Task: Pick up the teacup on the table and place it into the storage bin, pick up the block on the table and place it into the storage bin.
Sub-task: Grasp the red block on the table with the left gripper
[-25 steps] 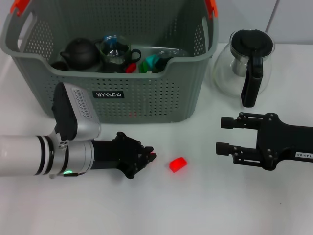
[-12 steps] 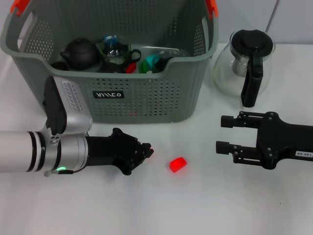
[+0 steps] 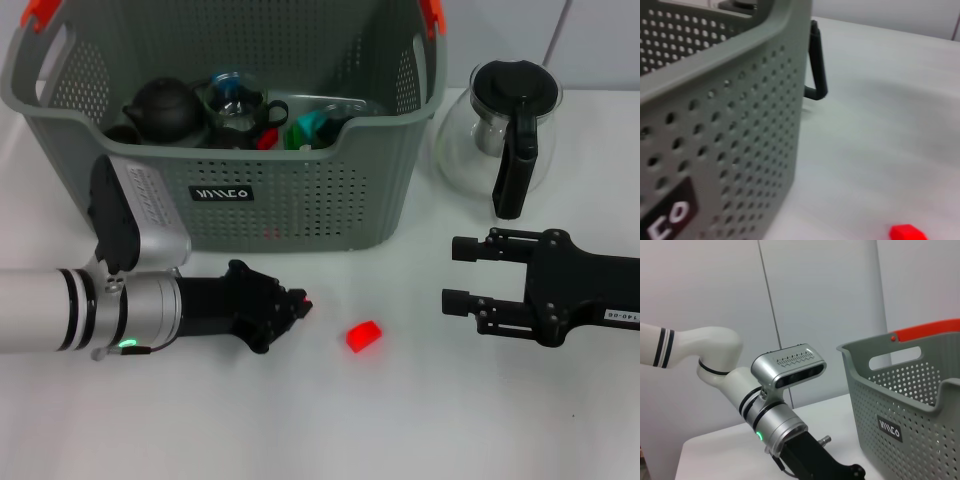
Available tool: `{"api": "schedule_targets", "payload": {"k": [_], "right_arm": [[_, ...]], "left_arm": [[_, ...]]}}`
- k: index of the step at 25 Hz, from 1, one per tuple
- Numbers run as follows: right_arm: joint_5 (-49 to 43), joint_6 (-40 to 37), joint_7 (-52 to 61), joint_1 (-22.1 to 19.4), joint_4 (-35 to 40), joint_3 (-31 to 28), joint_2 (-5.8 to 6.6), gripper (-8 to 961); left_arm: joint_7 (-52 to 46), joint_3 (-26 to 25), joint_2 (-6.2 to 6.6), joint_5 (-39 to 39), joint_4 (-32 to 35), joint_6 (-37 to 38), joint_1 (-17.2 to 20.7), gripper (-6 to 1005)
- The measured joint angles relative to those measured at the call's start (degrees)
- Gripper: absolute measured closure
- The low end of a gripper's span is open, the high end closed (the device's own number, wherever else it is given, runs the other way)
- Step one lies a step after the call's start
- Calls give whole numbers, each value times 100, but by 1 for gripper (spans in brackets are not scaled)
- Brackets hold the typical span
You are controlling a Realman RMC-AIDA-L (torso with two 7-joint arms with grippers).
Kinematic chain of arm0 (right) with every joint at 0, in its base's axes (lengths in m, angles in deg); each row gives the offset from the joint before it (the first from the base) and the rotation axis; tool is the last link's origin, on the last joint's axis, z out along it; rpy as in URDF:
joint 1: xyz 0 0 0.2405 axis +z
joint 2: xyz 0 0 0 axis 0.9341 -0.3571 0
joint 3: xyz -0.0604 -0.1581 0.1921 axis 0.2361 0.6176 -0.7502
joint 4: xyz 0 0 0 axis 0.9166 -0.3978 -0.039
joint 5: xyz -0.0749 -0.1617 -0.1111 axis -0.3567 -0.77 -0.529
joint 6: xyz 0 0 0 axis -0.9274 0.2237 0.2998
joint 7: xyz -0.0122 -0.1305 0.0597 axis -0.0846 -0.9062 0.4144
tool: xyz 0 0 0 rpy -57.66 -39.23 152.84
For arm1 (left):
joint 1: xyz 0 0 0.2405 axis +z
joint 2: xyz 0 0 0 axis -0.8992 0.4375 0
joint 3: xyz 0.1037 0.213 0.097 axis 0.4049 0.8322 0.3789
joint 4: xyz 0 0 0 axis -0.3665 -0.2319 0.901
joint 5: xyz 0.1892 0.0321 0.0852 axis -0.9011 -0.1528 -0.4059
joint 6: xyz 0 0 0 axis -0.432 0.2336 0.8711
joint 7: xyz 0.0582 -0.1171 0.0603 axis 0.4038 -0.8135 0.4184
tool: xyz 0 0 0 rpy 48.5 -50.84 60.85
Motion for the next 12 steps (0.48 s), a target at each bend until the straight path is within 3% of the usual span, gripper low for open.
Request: {"api": "schedule_targets", "payload": {"k": [3, 12], "right_arm": [[-1, 0, 1, -8, 0, 0, 0, 266], [-9, -4, 16, -17, 0, 0, -7, 266]], "left_arm": [[-98, 0, -9, 30, 23, -265, 0, 905], [-124, 5, -12, 36, 11, -300, -29, 771]]}}
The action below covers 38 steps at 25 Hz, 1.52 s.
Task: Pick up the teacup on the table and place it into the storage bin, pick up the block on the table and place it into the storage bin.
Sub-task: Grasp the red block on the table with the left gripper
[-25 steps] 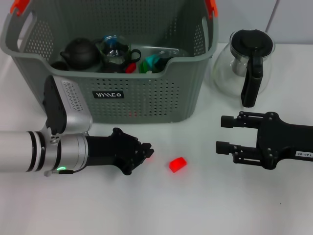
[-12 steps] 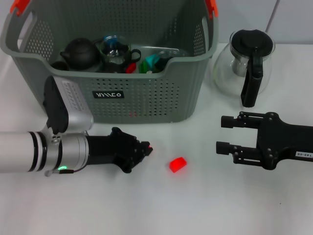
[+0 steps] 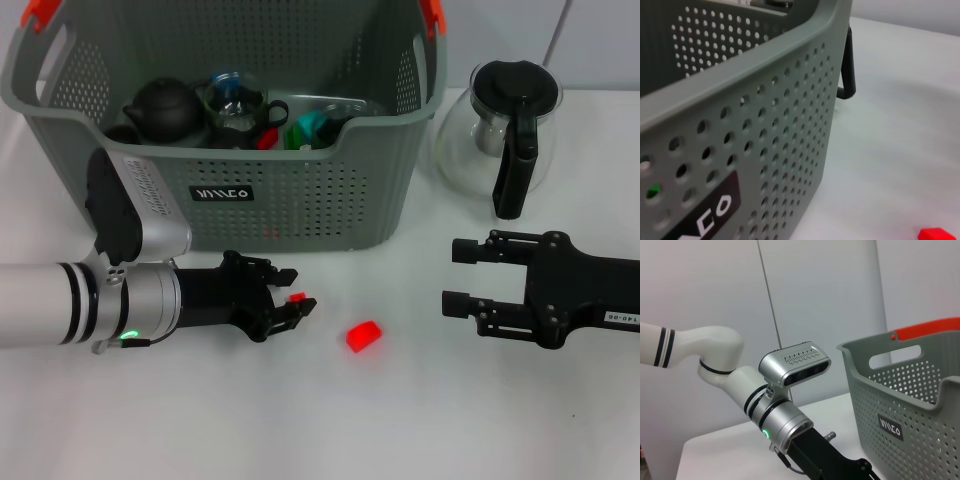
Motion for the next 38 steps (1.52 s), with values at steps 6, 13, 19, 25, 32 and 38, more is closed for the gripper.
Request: {"api": "schedule_targets", "payload": {"k": [6, 13, 19, 25, 32, 38], "right_arm": [[6, -6, -12, 1, 0, 0, -1, 266], [9, 11, -15, 5, 0, 0, -4, 267], [10, 18, -14, -1, 0, 0, 5, 267], [9, 5, -9, -1, 0, 0, 9, 267], [8, 3, -6, -1, 0, 0, 9, 267], [8, 2, 4, -1, 0, 0, 15, 266]], "left_arm": [[38, 51, 0, 2, 69, -75, -30, 591], [197, 75, 0, 5, 255, -196, -144, 554], [242, 75, 0, -11, 356, -250, -199, 556], [245, 118, 0, -19, 358, -238, -202, 557], [225, 128, 11, -50, 352, -215, -221, 569], [217, 128, 19, -73, 325, -226, -232, 754]]}}
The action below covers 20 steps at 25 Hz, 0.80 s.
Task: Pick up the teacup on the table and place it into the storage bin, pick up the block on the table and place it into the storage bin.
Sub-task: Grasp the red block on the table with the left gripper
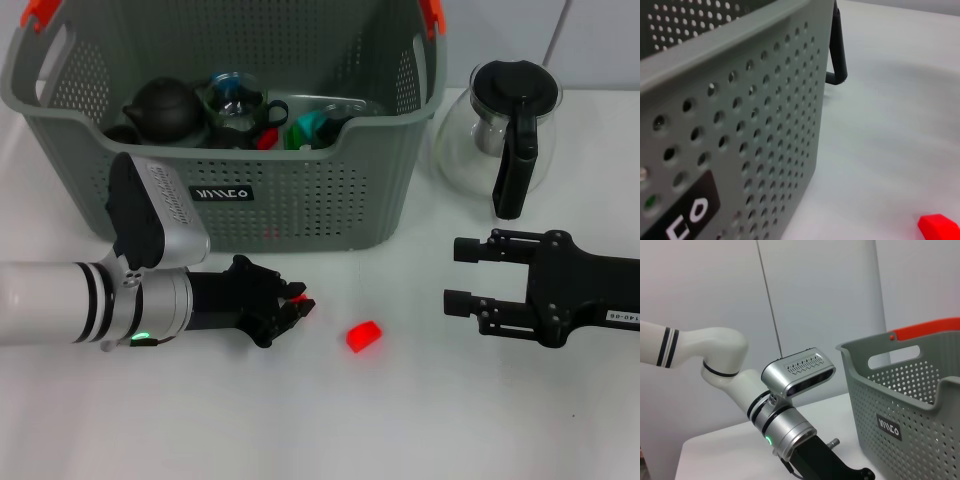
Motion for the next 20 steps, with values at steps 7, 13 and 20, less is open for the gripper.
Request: {"api": "schedule_targets", "payload": {"k": [7, 13, 20], "right_arm": [[0, 10, 13, 23, 0, 0, 2, 266], [0, 21, 14, 40, 0, 0, 2, 265], [1, 25, 14, 51, 3, 0, 2, 266]], "left_arm": [[-81, -6, 8, -2, -29, 48, -2, 827], [-186, -52, 51, -2, -148, 288, 25, 827], [-292, -53, 115, -7, -169, 339, 46, 828]]}}
